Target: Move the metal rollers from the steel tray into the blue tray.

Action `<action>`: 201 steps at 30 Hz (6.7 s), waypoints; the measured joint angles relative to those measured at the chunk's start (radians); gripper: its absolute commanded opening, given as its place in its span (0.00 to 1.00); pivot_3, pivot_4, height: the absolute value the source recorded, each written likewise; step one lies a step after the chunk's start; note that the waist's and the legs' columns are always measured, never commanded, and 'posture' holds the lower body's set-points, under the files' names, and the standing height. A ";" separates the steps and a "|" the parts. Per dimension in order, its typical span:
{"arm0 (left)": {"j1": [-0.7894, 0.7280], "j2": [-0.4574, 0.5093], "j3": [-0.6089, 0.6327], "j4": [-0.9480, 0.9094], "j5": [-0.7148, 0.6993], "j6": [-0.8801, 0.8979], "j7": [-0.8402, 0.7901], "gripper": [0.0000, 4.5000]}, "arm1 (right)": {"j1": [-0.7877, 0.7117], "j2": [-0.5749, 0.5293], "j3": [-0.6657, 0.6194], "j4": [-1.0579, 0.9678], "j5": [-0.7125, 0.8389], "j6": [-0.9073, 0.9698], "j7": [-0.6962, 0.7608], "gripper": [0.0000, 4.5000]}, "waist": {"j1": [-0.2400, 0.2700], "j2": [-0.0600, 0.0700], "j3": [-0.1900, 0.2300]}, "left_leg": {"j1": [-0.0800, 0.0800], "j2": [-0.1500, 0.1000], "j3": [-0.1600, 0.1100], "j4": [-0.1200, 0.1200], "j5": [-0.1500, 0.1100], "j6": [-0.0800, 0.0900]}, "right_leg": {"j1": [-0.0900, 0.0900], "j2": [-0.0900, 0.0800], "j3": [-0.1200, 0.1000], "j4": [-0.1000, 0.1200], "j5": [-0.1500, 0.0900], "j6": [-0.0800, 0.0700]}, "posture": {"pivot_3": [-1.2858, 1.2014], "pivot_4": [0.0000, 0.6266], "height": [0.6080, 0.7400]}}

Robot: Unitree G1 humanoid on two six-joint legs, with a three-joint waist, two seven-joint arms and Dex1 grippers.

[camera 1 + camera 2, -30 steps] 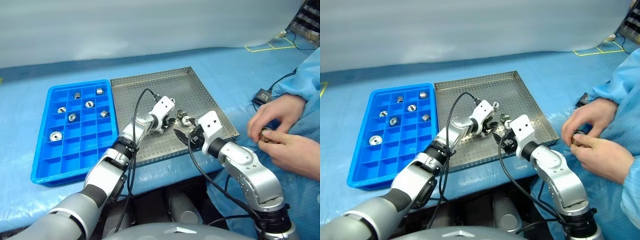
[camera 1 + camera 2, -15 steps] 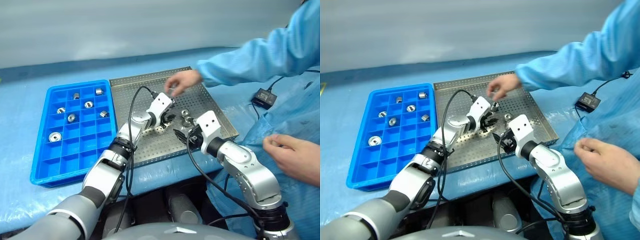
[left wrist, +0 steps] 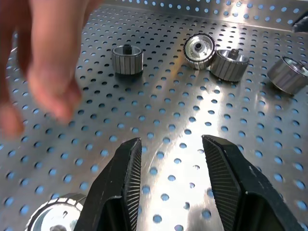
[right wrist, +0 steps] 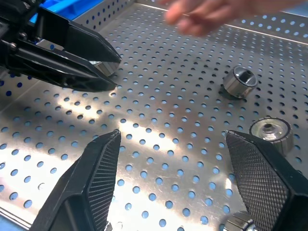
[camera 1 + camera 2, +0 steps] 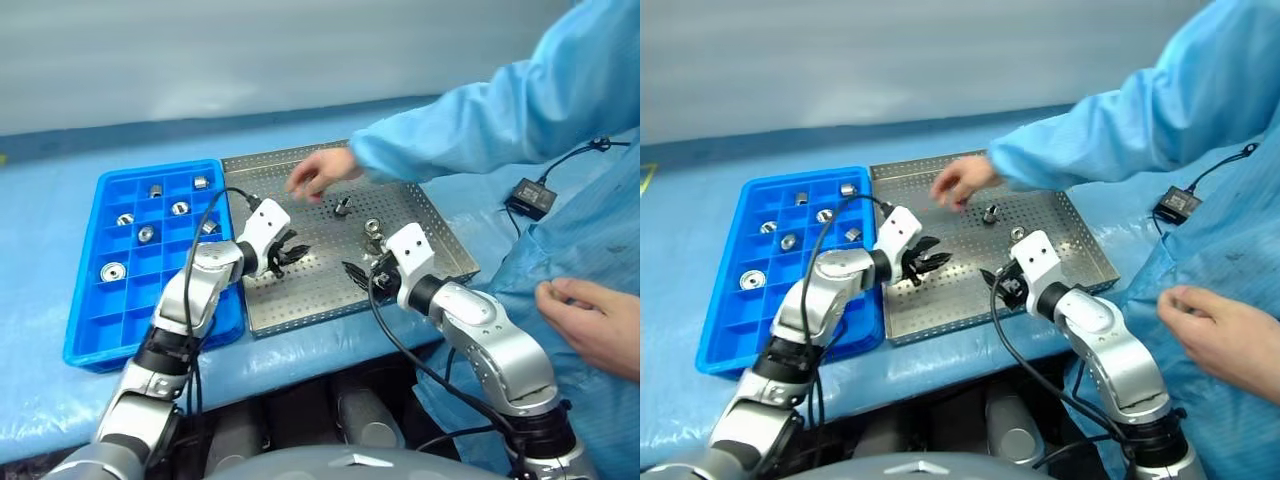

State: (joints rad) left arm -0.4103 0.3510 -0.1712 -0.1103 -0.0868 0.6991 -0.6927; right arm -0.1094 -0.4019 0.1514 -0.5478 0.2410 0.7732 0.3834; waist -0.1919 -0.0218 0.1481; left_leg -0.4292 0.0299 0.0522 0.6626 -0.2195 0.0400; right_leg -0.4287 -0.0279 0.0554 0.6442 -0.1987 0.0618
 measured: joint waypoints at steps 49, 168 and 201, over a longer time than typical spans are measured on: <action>-0.386 -0.004 -0.214 0.580 0.166 -0.061 -0.030 0.56 | -0.033 0.075 0.041 0.068 -0.034 -0.045 -0.011 0.81 | 0.055 0.000 0.000 | 0.000 0.000 0.001 0.001 0.001 0.001 | 0.000 0.001 0.001 0.000 0.000 0.000 | 0.44 0.24 1.00; -0.150 -0.191 -0.137 0.402 0.023 -0.179 0.060 0.41 | 0.044 -0.028 -0.009 -0.010 -0.034 0.087 0.056 0.81 | -0.023 -0.002 0.000 | -0.001 -0.002 -0.001 -0.001 0.000 0.002 | 0.000 -0.002 -0.002 -0.001 -0.001 -0.001 | 0.43 0.24 1.00; 0.390 -0.094 0.382 -0.525 -0.033 0.402 0.547 0.49 | -0.183 0.028 0.115 0.161 -0.043 -0.044 0.117 0.81 | 0.192 -0.003 0.001 | -0.001 -0.002 -0.002 -0.001 0.000 0.001 | 0.000 -0.007 -0.010 -0.001 0.001 -0.008 | 0.54 0.24 1.00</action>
State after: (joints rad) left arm -0.0202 0.2568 0.2112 -0.6349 -0.1198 1.1016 -0.1454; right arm -0.2926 -0.3737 0.2664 -0.3868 0.1982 0.7291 0.5008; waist 0.0001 -0.0246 0.1490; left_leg -0.4303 0.0284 0.0507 0.6618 -0.2191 0.0408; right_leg -0.4287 -0.0344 0.0458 0.6429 -0.1980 0.0540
